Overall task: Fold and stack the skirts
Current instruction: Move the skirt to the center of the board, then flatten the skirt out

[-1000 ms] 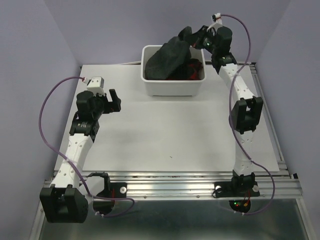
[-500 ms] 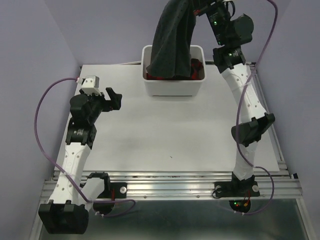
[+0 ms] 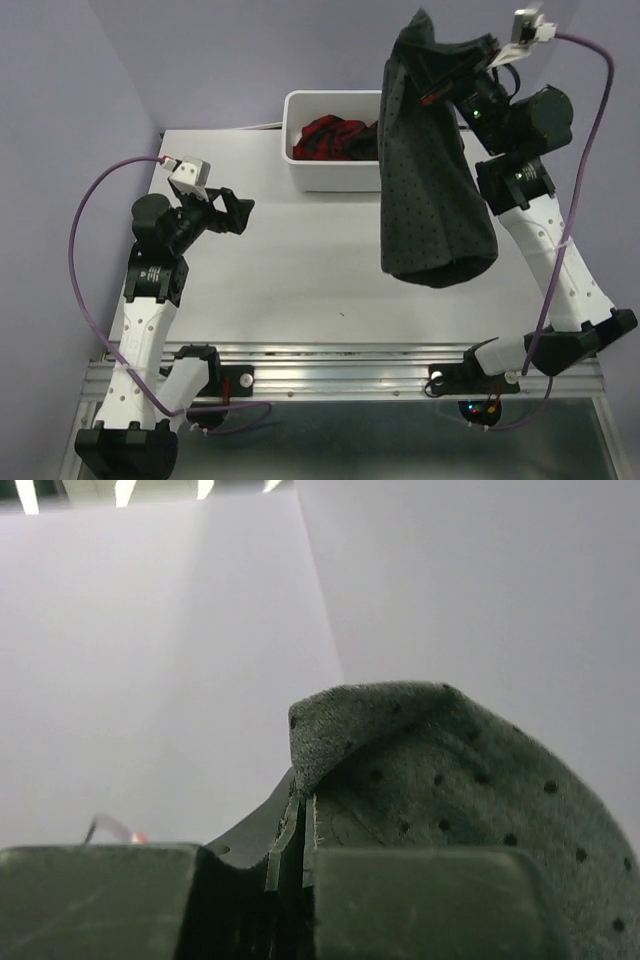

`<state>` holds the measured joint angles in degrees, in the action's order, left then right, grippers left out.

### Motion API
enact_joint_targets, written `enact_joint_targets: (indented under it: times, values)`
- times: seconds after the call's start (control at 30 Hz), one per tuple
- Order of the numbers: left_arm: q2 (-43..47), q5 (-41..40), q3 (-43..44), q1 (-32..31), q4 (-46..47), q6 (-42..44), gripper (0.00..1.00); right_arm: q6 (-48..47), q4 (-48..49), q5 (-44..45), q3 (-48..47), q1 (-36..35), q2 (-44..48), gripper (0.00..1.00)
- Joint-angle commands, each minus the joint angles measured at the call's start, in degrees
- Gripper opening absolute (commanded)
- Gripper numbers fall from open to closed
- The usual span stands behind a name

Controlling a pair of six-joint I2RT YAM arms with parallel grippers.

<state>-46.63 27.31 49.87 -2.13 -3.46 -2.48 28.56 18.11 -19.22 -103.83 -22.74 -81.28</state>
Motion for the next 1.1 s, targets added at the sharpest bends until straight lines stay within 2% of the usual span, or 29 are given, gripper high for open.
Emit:
enact_joint_targets:
  times: [0.0, 0.03, 0.07, 0.17, 0.2, 0.23, 0.33, 0.37, 0.4, 0.43, 0.5, 0.53, 0.57, 0.6, 0.67, 0.7, 0.73, 0.77, 0.83, 0.9, 0.93, 0.97, 1.0, 1.03, 1.07]
  values:
    - [-0.6, 3.9, 4.1, 0.5, -4.7, 4.1, 0.98, -0.9, -8.9, -4.8, 17.0, -3.7, 4.2, 0.01]
    - [-0.9, 4.2, 4.4, 0.5, -5.5, 4.2, 0.98, -1.9, -9.6, -4.5, 21.0, -4.8, 6.1, 0.01]
    - [-1.2, 4.5, 4.4, 0.9, -5.8, 4.0, 0.98, -2.3, -9.8, -3.5, 29.0, -5.9, 6.8, 0.01]
    - [-0.6, 6.6, 3.3, 1.6, -4.9, 3.8, 0.99, -2.2, -7.3, -0.7, 38.4, -11.3, 5.4, 0.01]
    - [-0.4, 7.0, 2.7, 1.6, -4.5, 3.6, 0.99, -1.4, -5.0, 0.3, 41.7, -12.9, 3.7, 0.11]
    - [-0.5, 8.1, 2.4, 1.6, -4.4, 3.5, 0.99, -0.6, -3.9, 0.2, 42.3, -14.4, 1.5, 0.17]
    - [-1.2, 11.3, 1.8, 4.6, -4.2, 3.2, 0.99, 2.2, -3.5, -1.9, 36.5, -19.3, -10.2, 0.68]
    - [-1.5, 12.8, 1.9, 5.7, -4.7, 3.6, 0.99, 2.7, -7.6, -4.9, 29.5, -19.4, -15.4, 0.72]
    - [-1.5, 14.0, 2.0, 6.2, -5.1, 4.4, 0.99, 1.5, -7.6, -5.7, 26.3, -19.4, -17.0, 0.77]
    - [-1.3, 16.5, 2.2, 6.4, -5.5, 7.1, 0.99, -3.5, -11.4, -5.7, 24.1, -19.4, -17.3, 0.85]
    - [-0.9, 20.0, 2.7, 6.5, -9.0, 13.0, 0.99, -8.9, -12.9, -4.2, 23.4, -18.6, -14.8, 0.91]
    - [-0.7, 22.2, 3.0, 6.4, -10.8, 16.7, 0.99, -11.0, -15.8, -3.8, 24.3, -17.6, -10.4, 0.96]
    - [-0.9, 22.3, 3.1, 5.9, -12.3, 22.5, 0.99, -13.8, -17.7, -3.1, 25.2, -16.3, -8.0, 1.00]
    - [-1.4, 22.2, 3.6, 5.2, -17.8, 26.3, 0.98, -15.2, -20.2, -2.9, 26.5, -12.5, -5.4, 1.00]
    - [-4.2, 19.3, 5.2, -1.6, -23.8, 36.7, 0.94, -23.0, -30.6, -3.3, 28.6, -8.1, 1.5, 1.00]
    - [-5.0, 16.6, 5.6, -5.7, -25.5, 37.7, 0.90, -26.2, -34.8, -3.3, 29.2, -5.9, 3.6, 1.00]
    - [-5.9, 10.3, 5.0, -13.9, -25.5, 37.7, 0.89, -27.8, -42.0, -1.7, 31.6, -2.1, 7.9, 1.00]
    - [-6.1, 7.1, 4.5, -18.1, -24.2, 36.1, 0.88, -33.0, -45.1, -0.4, 33.0, 0.0, 10.1, 1.00]
    - [-7.2, -2.6, 3.2, -26.7, -19.0, 34.1, 0.87, -35.3, -53.6, 3.6, 35.1, 5.5, 13.3, 1.00]
    - [-12.5, -7.3, 4.2, -37.4, -16.8, 33.2, 0.84, -36.1, -57.6, 7.3, 37.5, 10.1, 16.3, 1.00]
    - [-14.4, -11.8, 4.7, -40.4, -16.1, 32.2, 0.81, -36.3, -59.1, 7.7, 38.1, 16.1, 17.1, 1.00]
    - [-16.5, -14.8, 5.1, -43.5, -15.4, 31.2, 0.77, -36.3, -59.7, 6.9, 38.6, 19.3, 18.2, 1.00]
    - [-20.5, -17.1, 5.8, -50.2, -14.1, 30.4, 0.71, -36.1, -61.2, 4.3, 38.1, 22.0, 18.0, 1.00]
    - [-22.3, -19.9, 6.3, -53.3, -13.7, 30.4, 0.70, -35.3, -62.1, 3.3, 37.5, 25.7, 17.6, 1.00]
    - [-24.4, -20.9, 7.0, -55.9, -13.0, 30.0, 0.68, -34.9, -63.2, 2.5, 36.9, 26.4, 16.9, 1.00]
